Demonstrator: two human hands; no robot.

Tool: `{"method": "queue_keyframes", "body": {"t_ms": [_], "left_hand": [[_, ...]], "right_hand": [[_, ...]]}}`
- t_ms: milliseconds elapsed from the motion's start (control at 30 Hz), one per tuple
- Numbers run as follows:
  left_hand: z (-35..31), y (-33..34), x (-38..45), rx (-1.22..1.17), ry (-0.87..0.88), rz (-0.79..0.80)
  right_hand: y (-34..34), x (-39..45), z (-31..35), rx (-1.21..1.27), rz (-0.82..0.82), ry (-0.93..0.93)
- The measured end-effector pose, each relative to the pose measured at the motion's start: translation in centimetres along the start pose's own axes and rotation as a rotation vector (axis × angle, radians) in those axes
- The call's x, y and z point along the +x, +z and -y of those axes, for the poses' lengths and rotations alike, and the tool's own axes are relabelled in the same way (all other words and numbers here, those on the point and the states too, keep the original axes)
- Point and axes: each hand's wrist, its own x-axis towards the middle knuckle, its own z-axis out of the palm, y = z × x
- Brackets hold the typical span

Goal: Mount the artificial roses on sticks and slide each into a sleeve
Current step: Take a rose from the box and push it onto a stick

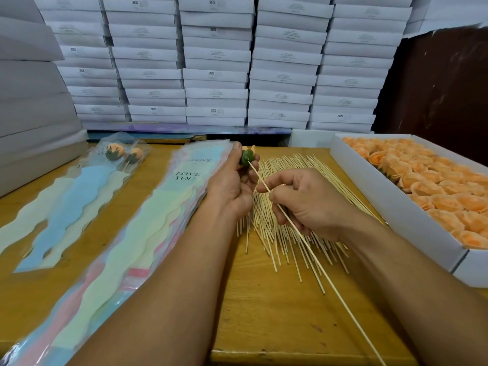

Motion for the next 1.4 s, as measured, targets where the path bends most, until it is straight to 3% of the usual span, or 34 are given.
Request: {"method": "queue_keyframes", "body": {"t_ms": [733,1033,1400], "left_hand": [[0.0,0.1,-0.1,0.028,0.026,0.005],[0.4,-0.1,0.4,0.25,0.223,-0.072],[0.4,-0.4,0.5,0.283,0.244,-0.056]], "right_hand": [[0.0,-0.1,0.1,0.016,-0.012,0.021],[0.1,0.0,-0.1,0.059,-0.049,0.093],[0.6,0.3,-1.0,0.004,-0.054,0.141]]}}
